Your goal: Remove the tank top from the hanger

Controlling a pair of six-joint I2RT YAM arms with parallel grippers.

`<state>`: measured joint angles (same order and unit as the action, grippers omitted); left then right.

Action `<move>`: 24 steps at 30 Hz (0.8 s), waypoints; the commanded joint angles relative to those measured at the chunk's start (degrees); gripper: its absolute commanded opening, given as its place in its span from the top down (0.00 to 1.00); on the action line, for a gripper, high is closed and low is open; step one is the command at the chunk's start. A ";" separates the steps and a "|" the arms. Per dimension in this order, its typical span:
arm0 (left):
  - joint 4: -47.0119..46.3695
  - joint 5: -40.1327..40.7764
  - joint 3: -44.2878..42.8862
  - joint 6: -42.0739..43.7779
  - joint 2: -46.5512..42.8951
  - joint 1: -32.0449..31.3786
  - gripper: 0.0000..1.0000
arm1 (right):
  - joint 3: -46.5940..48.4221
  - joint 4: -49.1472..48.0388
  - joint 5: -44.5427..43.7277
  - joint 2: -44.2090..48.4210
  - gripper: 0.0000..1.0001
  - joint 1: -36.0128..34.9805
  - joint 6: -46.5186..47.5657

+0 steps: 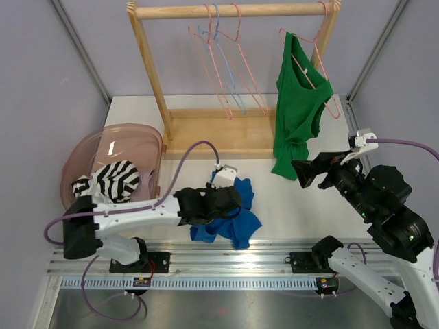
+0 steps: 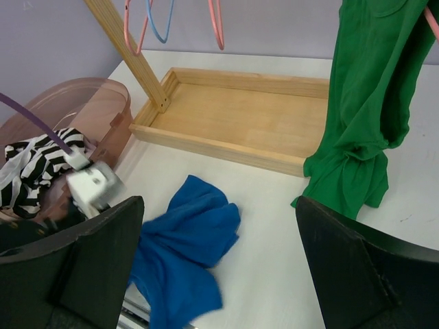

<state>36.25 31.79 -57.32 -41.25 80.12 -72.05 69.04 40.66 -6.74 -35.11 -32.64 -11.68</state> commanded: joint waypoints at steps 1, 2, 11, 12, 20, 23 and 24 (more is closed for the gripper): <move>11.36 11.71 -5.86 -0.50 -7.24 2.26 1.00 | -0.83 -0.06 1.38 1.01 0.00 -0.23 -1.06; 12.87 13.19 -6.66 -0.06 -8.73 4.27 1.00 | -0.92 0.20 1.38 1.10 0.01 -0.31 -1.06; 27.11 17.77 -22.73 9.78 -21.31 23.94 1.00 | 0.40 1.87 0.94 1.71 0.01 -0.32 -0.19; 27.73 18.65 -23.97 12.05 -21.75 25.72 1.00 | 0.49 2.14 0.33 1.80 0.00 -0.32 0.17; 20.62 11.29 -21.97 23.50 -22.11 48.48 0.71 | 3.38 4.24 -2.40 1.28 0.00 -0.32 1.31; 21.40 10.05 -22.48 21.84 -17.92 55.68 0.01 | 4.97 4.95 -3.10 0.31 0.01 -0.32 1.49; 21.93 8.39 -23.09 21.48 -16.85 57.27 0.01 | 5.32 4.95 -3.62 -0.30 0.00 -0.32 1.66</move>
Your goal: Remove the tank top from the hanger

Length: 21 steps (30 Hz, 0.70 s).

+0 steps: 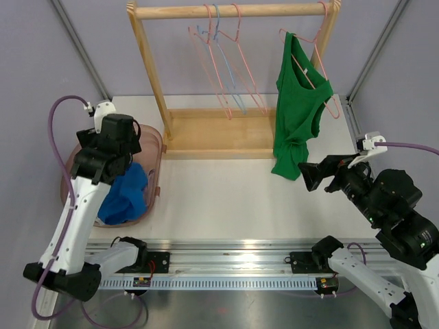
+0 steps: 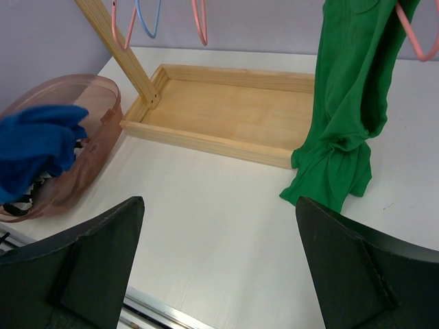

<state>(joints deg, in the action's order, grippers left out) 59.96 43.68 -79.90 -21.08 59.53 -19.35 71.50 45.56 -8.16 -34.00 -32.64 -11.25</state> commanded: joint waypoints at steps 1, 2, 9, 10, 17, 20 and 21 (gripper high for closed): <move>-0.74 -5.43 -1.04 1.04 4.88 5.46 0.01 | 3.37 0.32 -2.64 -1.77 0.01 -0.32 0.96; -0.38 -9.45 -1.66 0.87 5.77 5.82 0.01 | 3.73 0.41 -4.13 -2.64 0.01 -0.32 0.61; -7.73 -36.79 8.69 4.64 -1.33 5.47 0.01 | 7.67 1.20 -12.57 -10.45 0.00 -0.32 -0.80; -9.06 -42.83 12.71 5.08 -4.74 4.86 0.01 | 8.29 1.20 -13.27 -11.61 0.00 -0.32 -0.62; -19.17 -65.64 26.10 3.51 -18.03 -0.68 0.01 | 16.02 0.05 -18.99 -22.15 0.01 -0.14 4.21; -21.37 -66.80 29.17 2.54 -21.02 -3.14 0.01 | 24.45 1.54 -18.91 -28.39 0.00 1.70 6.32; -22.95 -66.62 30.06 2.36 -21.64 -3.75 0.01 | 28.65 1.81 -19.08 -31.54 0.00 2.49 6.76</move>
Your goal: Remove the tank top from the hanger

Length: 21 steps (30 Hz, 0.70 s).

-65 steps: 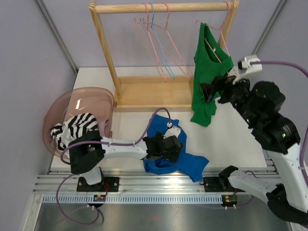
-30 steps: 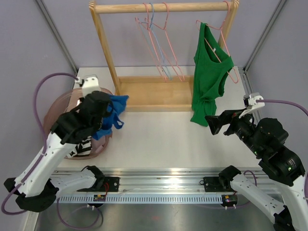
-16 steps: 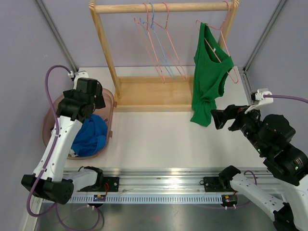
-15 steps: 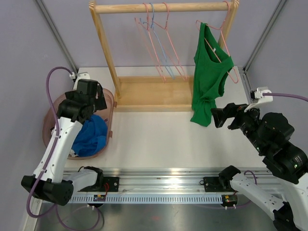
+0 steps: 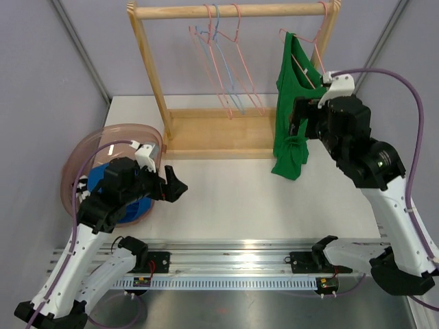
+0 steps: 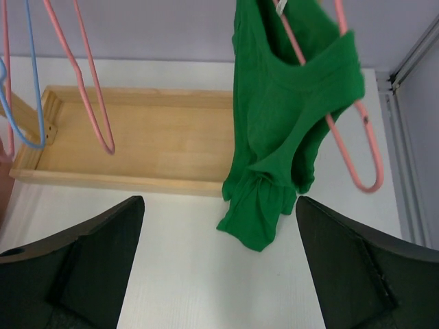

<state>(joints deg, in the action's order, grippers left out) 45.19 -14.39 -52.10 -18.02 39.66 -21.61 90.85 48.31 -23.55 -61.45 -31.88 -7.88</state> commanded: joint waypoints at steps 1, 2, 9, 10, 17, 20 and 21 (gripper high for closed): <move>-8.88 -8.37 2.96 -0.79 -2.21 -2.29 0.01 | 11.35 -0.94 -3.61 -5.59 0.00 2.69 4.01; -9.59 -8.20 3.57 -0.79 -2.65 -2.47 0.01 | 13.46 -1.03 -2.82 -7.26 0.01 5.74 4.27; -10.03 -6.88 5.68 -1.14 -5.02 -2.92 0.01 | 32.87 0.82 4.90 -21.77 0.06 11.83 10.14; -10.12 -6.79 5.95 -1.40 -5.47 -2.92 0.01 | 34.47 0.64 6.05 -23.09 0.08 12.80 10.43; -10.47 -7.23 6.39 -1.40 -6.61 -3.27 0.01 | 55.05 8.90 12.12 -38.74 0.17 18.87 11.75; -10.30 -6.61 6.48 -1.66 -6.61 -3.62 0.01 | 53.64 7.85 16.49 -39.80 0.17 19.92 12.09; -10.12 -6.44 6.48 -1.67 -6.70 -3.79 0.01 | 53.90 7.85 16.35 -40.84 0.17 19.93 12.53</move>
<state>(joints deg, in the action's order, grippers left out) 37.74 -19.38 -45.84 -19.27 33.41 -24.88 142.85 54.52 -11.97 -101.34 -12.38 2.46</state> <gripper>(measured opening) 0.988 0.830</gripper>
